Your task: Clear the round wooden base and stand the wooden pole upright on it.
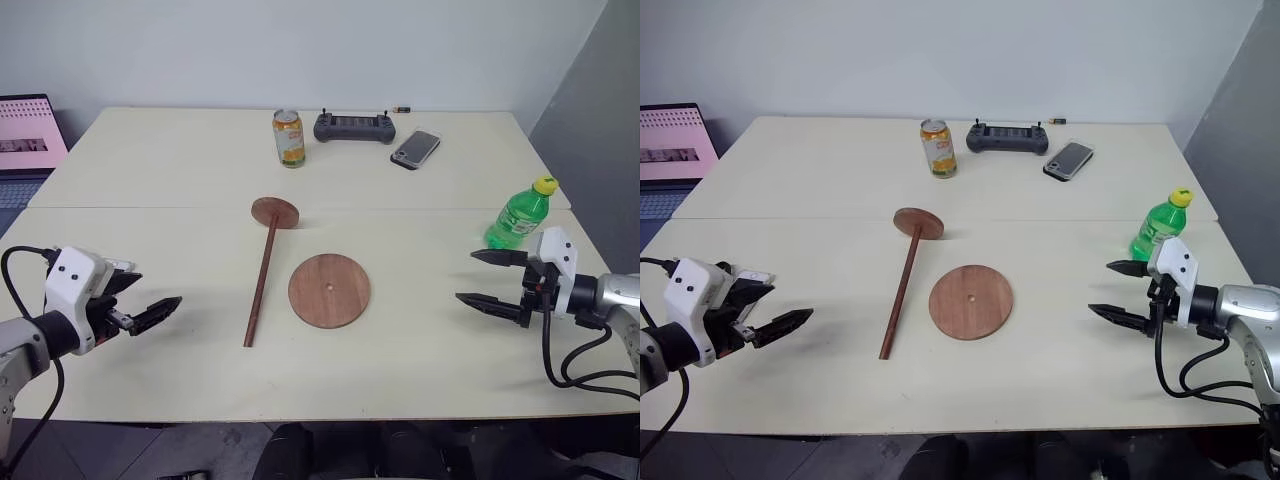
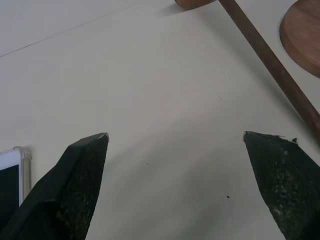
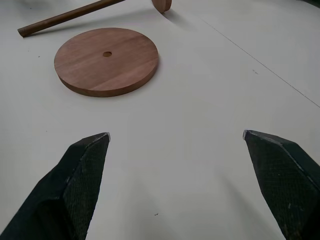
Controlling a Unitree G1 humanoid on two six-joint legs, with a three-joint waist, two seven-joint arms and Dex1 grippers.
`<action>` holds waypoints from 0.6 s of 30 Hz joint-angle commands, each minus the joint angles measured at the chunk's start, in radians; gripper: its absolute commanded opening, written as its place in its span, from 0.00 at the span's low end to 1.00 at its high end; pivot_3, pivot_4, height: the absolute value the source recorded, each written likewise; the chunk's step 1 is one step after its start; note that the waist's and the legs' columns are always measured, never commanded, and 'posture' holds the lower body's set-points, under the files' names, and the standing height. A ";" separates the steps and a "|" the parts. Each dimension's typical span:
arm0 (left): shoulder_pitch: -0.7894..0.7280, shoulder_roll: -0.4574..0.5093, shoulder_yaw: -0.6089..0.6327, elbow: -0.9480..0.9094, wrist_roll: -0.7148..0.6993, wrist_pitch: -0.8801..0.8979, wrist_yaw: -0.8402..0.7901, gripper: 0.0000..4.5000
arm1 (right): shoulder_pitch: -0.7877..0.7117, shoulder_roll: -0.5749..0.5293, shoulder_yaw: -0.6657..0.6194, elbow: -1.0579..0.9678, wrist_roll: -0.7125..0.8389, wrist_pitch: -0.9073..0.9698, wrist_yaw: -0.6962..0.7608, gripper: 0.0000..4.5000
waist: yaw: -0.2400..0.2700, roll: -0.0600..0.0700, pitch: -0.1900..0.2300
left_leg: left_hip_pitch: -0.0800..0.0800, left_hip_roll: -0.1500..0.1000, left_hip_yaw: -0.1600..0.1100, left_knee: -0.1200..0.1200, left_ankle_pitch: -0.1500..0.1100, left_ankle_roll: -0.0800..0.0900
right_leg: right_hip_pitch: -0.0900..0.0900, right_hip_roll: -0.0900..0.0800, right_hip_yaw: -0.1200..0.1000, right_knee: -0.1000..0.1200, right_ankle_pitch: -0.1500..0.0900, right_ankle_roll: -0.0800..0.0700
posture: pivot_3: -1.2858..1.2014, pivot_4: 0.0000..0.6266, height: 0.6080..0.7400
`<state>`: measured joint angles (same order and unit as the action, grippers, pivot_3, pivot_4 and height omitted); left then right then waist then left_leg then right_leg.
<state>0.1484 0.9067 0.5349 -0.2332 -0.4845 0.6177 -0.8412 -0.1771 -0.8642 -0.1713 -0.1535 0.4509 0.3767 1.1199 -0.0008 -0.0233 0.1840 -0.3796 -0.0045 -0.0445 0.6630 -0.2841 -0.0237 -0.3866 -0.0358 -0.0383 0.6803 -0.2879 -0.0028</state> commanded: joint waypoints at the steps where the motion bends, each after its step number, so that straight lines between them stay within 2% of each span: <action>1: -0.017 0.014 0.006 0.006 0.012 -0.024 -0.005 1.00 | -0.016 -0.005 0.001 -0.019 -0.002 -0.028 0.008 1.00 | 0.000 0.000 0.000 | 0.000 0.000 0.000 0.000 0.000 0.000 | 0.000 0.000 0.000 0.000 0.000 0.000 | 0.52 0.24 1.00; 9: -0.031 0.035 0.004 0.028 0.027 -0.027 -0.021 1.00 | -0.017 0.005 0.015 -0.027 0.001 -0.031 -0.002 1.00 | 0.000 0.000 0.000 | 0.000 0.000 0.000 0.000 0.000 0.000 | 0.000 0.000 0.000 0.000 0.000 0.000 | 0.52 0.24 1.00; 14: -0.064 0.045 -0.006 0.052 -0.017 -0.005 -0.087 1.00 | -0.023 0.009 0.022 -0.048 0.018 -0.018 -0.007 1.00 | 0.000 0.000 0.000 | 0.000 0.000 0.000 0.000 0.000 0.000 | 0.000 0.000 0.000 0.000 0.000 0.000 | 0.52 0.24 1.00; 18: -0.134 0.058 -0.055 0.087 -0.038 0.023 -0.122 1.00 | -0.036 0.012 0.029 -0.105 0.060 0.025 -0.003 1.00 | 0.000 0.000 0.000 | 0.000 0.000 0.000 0.000 0.000 0.000 | 0.000 0.000 0.000 0.000 0.000 0.000 | 0.52 0.24 1.00</action>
<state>0.0362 0.9399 0.4875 -0.1465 -0.5052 0.6347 -0.9461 -0.1916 -0.8513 -0.1329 -0.2056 0.4745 0.3846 1.1124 -0.0009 -0.0231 0.1840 -0.3796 -0.0045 -0.0448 0.6630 -0.2841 -0.0237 -0.3868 -0.0357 -0.0388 0.6806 -0.2879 -0.0028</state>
